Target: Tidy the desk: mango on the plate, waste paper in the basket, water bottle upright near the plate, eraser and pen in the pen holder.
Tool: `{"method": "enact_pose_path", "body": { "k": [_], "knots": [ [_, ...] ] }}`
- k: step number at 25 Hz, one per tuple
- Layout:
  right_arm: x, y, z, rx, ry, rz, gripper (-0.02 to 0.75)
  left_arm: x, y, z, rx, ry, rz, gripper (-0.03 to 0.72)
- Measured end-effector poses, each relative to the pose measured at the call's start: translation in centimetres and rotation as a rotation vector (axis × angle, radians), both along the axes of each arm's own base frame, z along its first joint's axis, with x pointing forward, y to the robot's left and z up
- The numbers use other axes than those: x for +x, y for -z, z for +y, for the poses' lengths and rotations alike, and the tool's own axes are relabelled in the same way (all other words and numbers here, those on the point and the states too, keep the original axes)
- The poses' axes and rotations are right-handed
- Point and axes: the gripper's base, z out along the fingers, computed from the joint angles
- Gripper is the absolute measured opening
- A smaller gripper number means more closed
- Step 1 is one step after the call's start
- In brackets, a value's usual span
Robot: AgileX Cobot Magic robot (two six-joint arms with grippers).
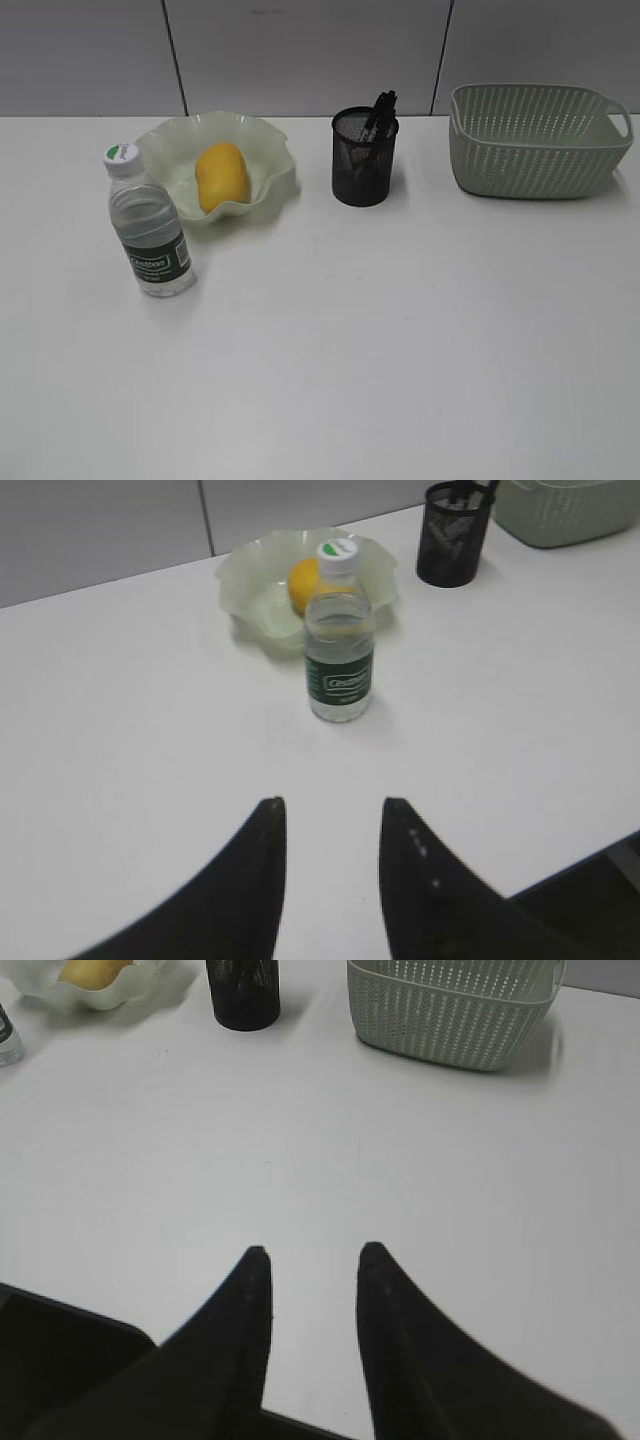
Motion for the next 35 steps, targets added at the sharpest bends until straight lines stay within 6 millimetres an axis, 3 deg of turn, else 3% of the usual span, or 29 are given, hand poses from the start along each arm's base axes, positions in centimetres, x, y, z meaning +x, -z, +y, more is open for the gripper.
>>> {"method": "enact_pose_path", "body": {
  "k": [16, 19, 27, 35],
  "knots": [
    [0.0, 0.0, 0.0, 0.001, 0.005, 0.000, 0.247, 0.0, 0.2, -0.8, -0.031, 0.057, -0.001, 0.230],
    [-0.1, 0.0, 0.0, 0.001, 0.082, 0.001, 0.247, -0.2, 0.2, -0.8, -0.030, -0.031, -0.004, 0.230],
    [-0.3, 0.0, 0.2, 0.002, 0.401, -0.001, 0.247, -1.1, 0.2, -1.0, -0.029, -0.487, -0.011, 0.230],
    [-0.4, 0.0, 0.2, 0.004, 0.410, -0.002, 0.247, -1.2, 0.2, -1.1, -0.030, -0.527, -0.011, 0.230]
  ]
}}
